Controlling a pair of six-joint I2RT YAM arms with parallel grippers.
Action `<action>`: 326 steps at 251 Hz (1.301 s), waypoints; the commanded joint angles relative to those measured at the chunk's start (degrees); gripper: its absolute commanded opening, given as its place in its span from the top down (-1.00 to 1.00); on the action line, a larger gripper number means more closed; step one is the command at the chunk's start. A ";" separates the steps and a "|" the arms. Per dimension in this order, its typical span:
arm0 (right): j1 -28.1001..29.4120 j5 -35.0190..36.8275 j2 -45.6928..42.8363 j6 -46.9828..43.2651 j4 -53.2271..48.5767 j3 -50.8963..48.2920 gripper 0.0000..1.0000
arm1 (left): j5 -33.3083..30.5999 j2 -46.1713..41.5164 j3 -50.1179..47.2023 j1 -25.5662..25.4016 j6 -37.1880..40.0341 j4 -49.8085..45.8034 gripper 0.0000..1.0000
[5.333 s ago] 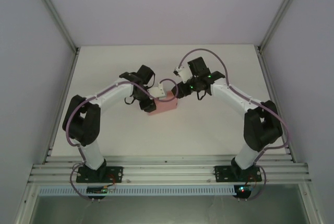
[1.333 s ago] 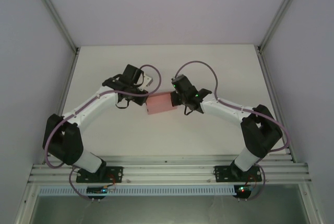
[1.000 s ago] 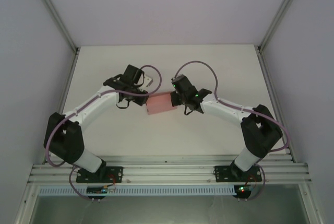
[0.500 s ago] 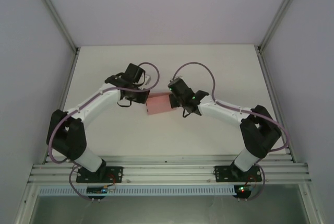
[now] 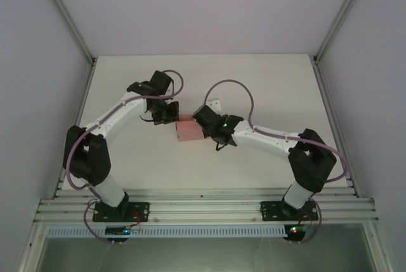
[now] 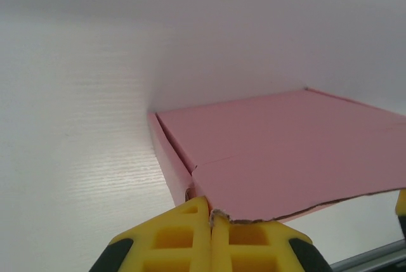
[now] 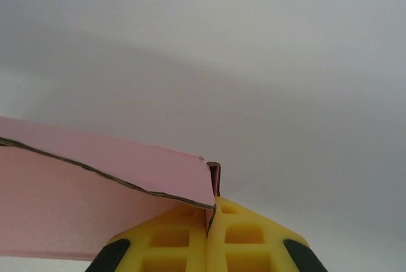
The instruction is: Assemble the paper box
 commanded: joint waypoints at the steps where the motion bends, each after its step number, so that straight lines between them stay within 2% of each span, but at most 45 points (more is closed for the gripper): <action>1: 1.43 -3.64 3.10 1.17 -11.23 -2.73 1.00 | 7.13 1.52 3.22 -0.45 -3.66 -0.04 1.00; 33: 1.19 -4.07 2.12 1.30 -10.09 -4.54 1.00 | -0.49 1.46 3.51 -1.08 0.54 -2.69 1.00; 93: 0.90 -4.24 1.02 -1.34 -6.23 -6.39 1.00 | -8.28 -0.16 -0.29 -5.17 10.08 -2.21 1.00; 129: 0.99 -1.92 0.89 -0.92 -5.97 -6.61 1.00 | -11.02 -1.14 -3.41 -5.75 9.52 -0.11 1.00; 165: 1.75 0.13 -0.21 -0.91 -0.05 -10.00 1.00 | -12.41 -4.26 -13.04 -8.32 7.44 11.19 1.00; 187: 1.87 -2.83 -1.45 -1.40 3.67 -12.01 1.00 | -10.99 -6.04 -18.81 -9.62 4.84 16.24 1.00; 222: 1.78 -7.93 -4.81 -3.97 7.96 -13.27 0.96 | -14.40 -7.81 -23.67 -12.71 2.28 21.66 1.00; 251: 0.55 -12.46 -9.78 -5.72 12.34 -14.44 0.69 | -19.52 -7.21 -22.53 -14.12 2.55 18.57 1.00; 286: -3.87 -22.68 -15.13 -7.22 16.43 -14.01 -0.38 | -19.21 -6.98 -22.14 -14.40 3.90 19.00 1.00; 307: -6.51 -24.60 -16.96 -7.10 16.96 -12.85 -0.65 | -20.05 -7.04 -22.02 -14.50 4.36 19.34 1.00; 317: -7.52 -24.69 -17.40 -6.87 17.28 -12.39 -0.96 | -20.49 -7.07 -21.99 -14.52 4.40 19.44 1.00; 326: -8.70 -24.36 -17.71 -5.79 17.50 -12.21 -0.99 | -20.09 -7.16 -21.96 -14.75 4.80 19.65 1.00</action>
